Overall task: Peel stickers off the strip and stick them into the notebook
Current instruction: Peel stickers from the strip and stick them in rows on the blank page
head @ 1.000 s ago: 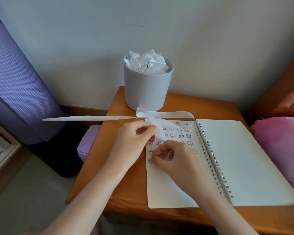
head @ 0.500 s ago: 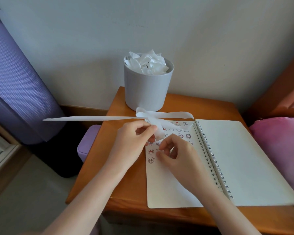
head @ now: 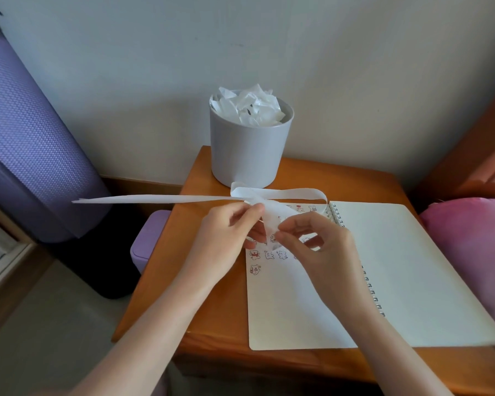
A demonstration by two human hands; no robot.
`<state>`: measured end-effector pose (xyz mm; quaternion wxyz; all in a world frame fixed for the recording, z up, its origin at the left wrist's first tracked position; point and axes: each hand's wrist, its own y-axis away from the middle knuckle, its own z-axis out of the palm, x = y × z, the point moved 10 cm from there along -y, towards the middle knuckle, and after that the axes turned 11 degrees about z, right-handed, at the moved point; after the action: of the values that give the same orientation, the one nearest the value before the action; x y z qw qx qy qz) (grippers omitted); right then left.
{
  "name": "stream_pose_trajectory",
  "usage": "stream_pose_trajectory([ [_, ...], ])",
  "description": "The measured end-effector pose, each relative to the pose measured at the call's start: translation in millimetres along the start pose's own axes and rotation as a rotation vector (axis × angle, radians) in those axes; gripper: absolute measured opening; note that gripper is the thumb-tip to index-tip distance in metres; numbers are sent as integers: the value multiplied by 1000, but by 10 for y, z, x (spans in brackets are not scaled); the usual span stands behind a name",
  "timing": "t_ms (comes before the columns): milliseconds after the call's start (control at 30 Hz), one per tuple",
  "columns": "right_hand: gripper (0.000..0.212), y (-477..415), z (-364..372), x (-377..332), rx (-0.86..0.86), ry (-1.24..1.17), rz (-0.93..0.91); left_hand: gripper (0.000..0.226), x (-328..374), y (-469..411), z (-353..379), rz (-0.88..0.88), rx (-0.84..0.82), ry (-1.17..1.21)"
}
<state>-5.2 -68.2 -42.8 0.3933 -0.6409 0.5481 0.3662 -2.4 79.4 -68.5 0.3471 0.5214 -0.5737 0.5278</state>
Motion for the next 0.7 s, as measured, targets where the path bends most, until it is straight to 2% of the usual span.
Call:
stream_pose_trajectory([
  [100,17,-23,-42,29,13,-37,15,25,13,18,46,-37,-30,82],
  [267,17,-40,-52,43,4,-78,8,11,46,34,111,12,-114,-13],
  [500,23,-32,-25,0,-12,5,-36,9,55,32,111,27,-112,-19],
  [700,16,-35,-42,18,3,-14,-32,9,52,28,118,22,-110,5],
])
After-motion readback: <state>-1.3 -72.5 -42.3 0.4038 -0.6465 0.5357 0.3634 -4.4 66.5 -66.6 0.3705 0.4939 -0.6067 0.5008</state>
